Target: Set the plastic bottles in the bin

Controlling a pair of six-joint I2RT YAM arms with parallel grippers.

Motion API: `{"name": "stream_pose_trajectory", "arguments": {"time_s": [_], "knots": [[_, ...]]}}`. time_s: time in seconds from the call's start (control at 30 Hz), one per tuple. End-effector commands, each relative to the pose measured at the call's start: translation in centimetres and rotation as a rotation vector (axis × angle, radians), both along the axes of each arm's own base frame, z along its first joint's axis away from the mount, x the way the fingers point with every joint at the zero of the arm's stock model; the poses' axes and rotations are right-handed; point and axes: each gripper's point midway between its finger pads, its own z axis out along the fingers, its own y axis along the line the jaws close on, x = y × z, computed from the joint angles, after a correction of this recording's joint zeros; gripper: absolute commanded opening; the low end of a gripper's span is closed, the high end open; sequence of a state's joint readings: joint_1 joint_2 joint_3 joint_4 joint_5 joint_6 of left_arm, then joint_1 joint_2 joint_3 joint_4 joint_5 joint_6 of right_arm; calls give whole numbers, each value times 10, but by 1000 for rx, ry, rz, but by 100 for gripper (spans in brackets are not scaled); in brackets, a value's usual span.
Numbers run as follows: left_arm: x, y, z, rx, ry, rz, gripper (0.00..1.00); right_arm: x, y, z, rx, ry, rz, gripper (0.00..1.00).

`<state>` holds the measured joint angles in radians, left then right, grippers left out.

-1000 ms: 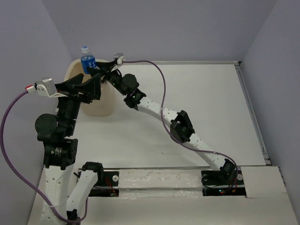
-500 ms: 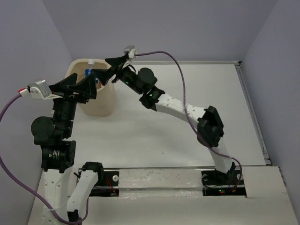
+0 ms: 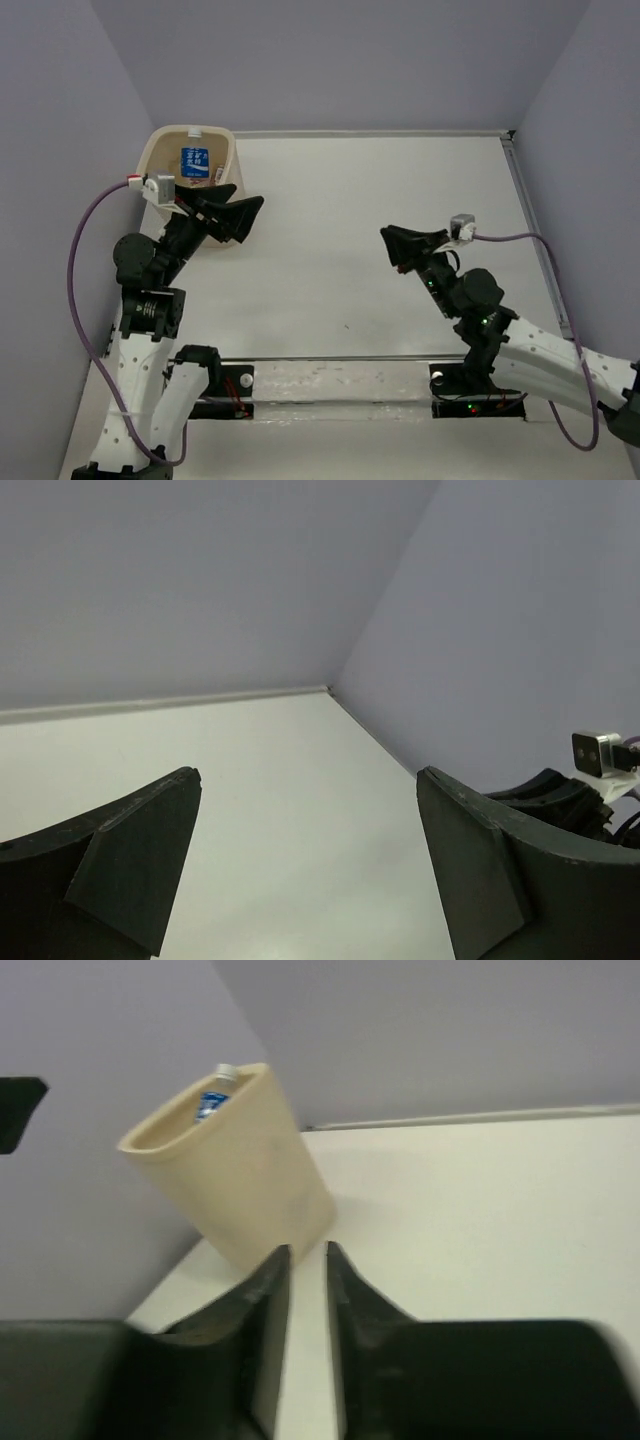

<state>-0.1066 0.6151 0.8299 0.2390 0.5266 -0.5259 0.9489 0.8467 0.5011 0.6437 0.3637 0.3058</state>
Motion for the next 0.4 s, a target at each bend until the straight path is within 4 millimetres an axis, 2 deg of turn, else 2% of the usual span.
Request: {"name": "stream_pose_trajectory", "arguments": {"time_s": [0.0,0.03,0.07,0.1,0.23,0.37], "knots": [[-25,-26,-10,29,-45,-187,99,-12,-83,-47,2,171,-233,78],[-26,-30,-14,26,-41,-207,99,-15,-93,-61,2,189,-254,95],[-25,-33,-19,12,-21,-222,99,-20,-99,-63,32,199,-251,100],[-23,-36,-27,8,-7,-233,99,-27,-110,-66,63,201,-256,100],[-18,-47,-37,1,18,-261,99,-32,-117,-63,106,191,-253,100],[-8,-52,-34,6,7,-229,99,-24,-118,-33,-13,135,-299,100]]}}
